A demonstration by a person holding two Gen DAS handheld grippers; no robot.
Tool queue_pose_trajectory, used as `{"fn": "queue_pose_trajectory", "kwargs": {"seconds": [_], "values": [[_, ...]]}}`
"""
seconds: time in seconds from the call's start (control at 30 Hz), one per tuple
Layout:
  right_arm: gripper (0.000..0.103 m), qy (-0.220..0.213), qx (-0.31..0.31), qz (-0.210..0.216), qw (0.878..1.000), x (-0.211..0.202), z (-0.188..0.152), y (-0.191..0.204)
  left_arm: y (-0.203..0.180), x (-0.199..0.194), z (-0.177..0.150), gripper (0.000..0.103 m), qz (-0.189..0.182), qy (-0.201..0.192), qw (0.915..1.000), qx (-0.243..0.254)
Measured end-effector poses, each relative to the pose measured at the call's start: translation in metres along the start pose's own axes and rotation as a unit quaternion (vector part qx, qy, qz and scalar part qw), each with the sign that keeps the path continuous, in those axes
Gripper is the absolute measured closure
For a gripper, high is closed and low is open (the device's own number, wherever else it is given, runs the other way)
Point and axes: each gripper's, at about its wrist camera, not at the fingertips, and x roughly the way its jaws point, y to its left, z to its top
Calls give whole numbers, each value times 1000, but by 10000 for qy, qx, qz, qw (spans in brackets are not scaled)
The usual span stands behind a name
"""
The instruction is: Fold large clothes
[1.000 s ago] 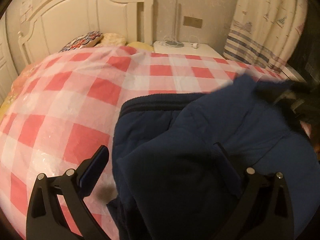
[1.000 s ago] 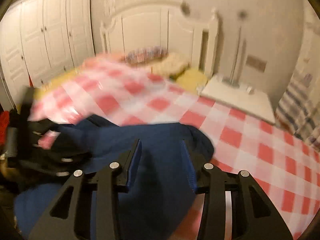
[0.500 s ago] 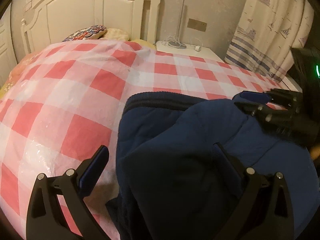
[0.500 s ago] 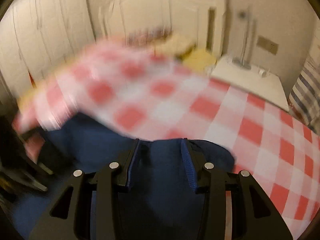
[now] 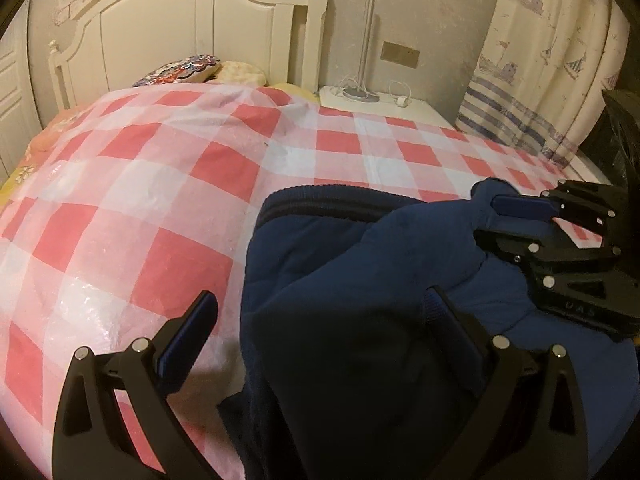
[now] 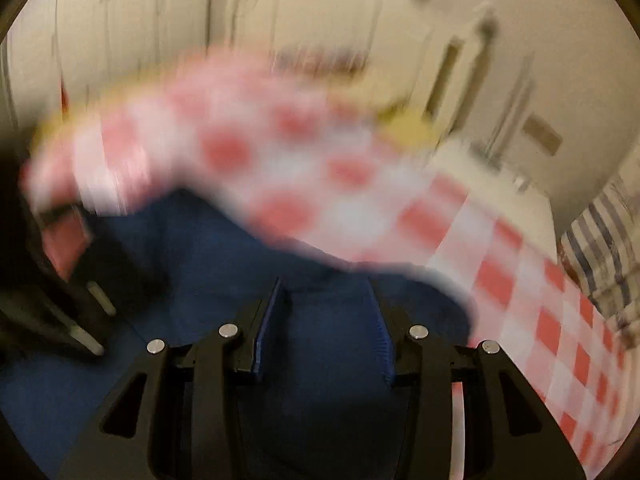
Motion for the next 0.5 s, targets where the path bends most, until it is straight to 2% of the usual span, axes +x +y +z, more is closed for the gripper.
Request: {"fn": "queue_pose_trajectory", "kwargs": {"seconds": [0.07, 0.13, 0.2, 0.27, 0.4, 0.5], "values": [[62, 181, 300, 122, 9993, -3, 2, -9, 0, -5, 2, 2, -7, 24, 10000, 18], [62, 262, 196, -61, 9994, -19, 5, -1, -2, -20, 2, 2, 280, -89, 9993, 215], [62, 101, 70, -13, 9999, -47, 4, 9, -3, -50, -3, 2, 990, -449, 9932, 420], [62, -316, -34, 277, 9991, -89, -4, 22, 3, -86, -11, 2, 1203, -754, 9892, 368], [61, -873, -280, 429, 9949, -152, -35, 51, 3, -158, -39, 2, 851, -1324, 9875, 13], [61, -913, -407, 517, 9936, -168, -60, 72, -23, -189, -66, 2, 209, -1445, 9888, 300]]}}
